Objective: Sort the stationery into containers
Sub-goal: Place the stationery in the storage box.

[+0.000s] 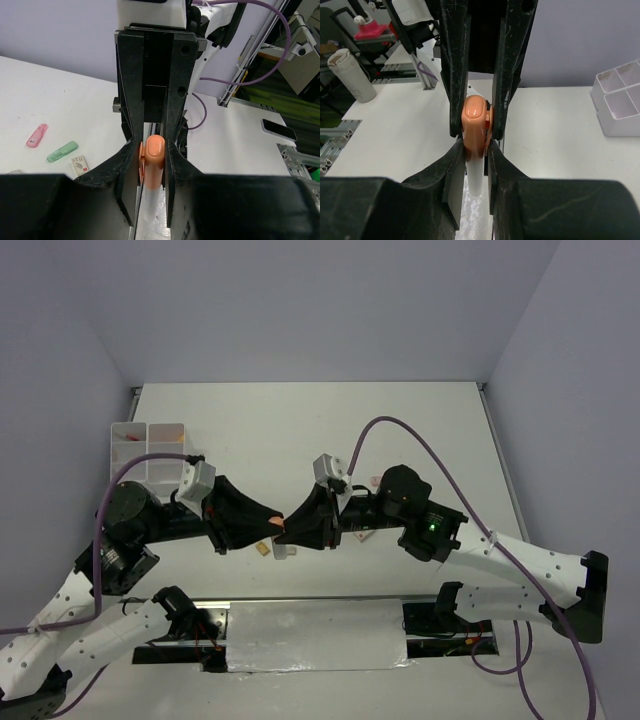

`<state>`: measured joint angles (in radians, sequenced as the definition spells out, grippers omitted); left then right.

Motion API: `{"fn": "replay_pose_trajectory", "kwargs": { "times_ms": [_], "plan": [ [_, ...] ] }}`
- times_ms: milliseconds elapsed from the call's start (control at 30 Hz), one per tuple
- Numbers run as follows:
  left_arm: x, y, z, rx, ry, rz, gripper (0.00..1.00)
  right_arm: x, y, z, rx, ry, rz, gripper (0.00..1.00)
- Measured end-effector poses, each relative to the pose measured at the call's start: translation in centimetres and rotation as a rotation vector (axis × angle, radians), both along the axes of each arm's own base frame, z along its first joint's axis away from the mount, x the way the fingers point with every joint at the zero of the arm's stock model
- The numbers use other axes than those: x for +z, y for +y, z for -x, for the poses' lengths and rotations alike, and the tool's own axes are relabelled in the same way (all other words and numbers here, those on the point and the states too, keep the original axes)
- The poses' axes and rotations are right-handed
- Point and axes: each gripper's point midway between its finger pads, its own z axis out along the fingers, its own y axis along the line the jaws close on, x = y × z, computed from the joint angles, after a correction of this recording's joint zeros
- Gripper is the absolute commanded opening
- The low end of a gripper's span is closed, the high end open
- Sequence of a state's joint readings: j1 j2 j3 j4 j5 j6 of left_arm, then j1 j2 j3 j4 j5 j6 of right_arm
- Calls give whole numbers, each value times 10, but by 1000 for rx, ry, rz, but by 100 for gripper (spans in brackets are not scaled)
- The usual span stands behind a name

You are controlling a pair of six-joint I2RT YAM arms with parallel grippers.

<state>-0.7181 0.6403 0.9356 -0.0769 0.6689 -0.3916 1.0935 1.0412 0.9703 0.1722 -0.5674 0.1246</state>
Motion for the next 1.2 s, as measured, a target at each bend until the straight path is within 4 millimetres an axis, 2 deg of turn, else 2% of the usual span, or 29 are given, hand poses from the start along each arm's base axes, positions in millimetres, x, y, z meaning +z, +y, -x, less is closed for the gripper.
{"fn": "replay_pose_trajectory", "kwargs": {
  "times_ms": [33,67,133,167,267,367,467,567,633,733,833,900,967,1033,1133,1200],
  "plan": [
    [0,0,0,-2,-1,0,0,0,0,0,-1,2,0,0],
    [0,-1,0,-2,-1,0,0,1,0,0,-3,4,0,19],
    [0,-1,-2,5,1,0,0,1,0,-2,-11,8,3,64],
    [-1,-1,-5,18,5,-1,0,1,0,-3,-17,11,1,99],
    [-6,1,-21,109,27,-18,0,4,-1,-11,-68,-2,-10,100],
    [-13,9,-47,263,62,-53,0,-2,-12,-24,-167,4,-15,100],
    [-10,25,-81,474,84,-75,0,-13,-39,-43,-306,13,-21,100],
    [-9,50,-123,740,118,-91,0,-21,-73,-67,-467,26,-42,100],
    [-12,78,-158,998,161,-91,0,-23,-94,-81,-579,38,-63,100],
    [-23,131,-198,1386,206,-71,0,-22,-112,-90,-669,53,-94,100],
    [-41,189,-232,1706,257,-42,0,-23,-119,-91,-697,65,-110,100],
    [-53,240,-251,1905,305,6,0,-31,-119,-92,-703,73,-98,100],
    [-62,285,-260,2071,331,55,0,-44,-120,-91,-705,82,-78,100],
    [-68,316,-265,2177,340,107,0,-56,-121,-90,-704,88,-58,100],
    [-79,343,-269,2250,344,182,0,-74,-120,-89,-701,96,-19,100],
    [-87,356,-270,2273,342,218,0,-76,-119,-88,-690,94,-13,100]
  ]
}}
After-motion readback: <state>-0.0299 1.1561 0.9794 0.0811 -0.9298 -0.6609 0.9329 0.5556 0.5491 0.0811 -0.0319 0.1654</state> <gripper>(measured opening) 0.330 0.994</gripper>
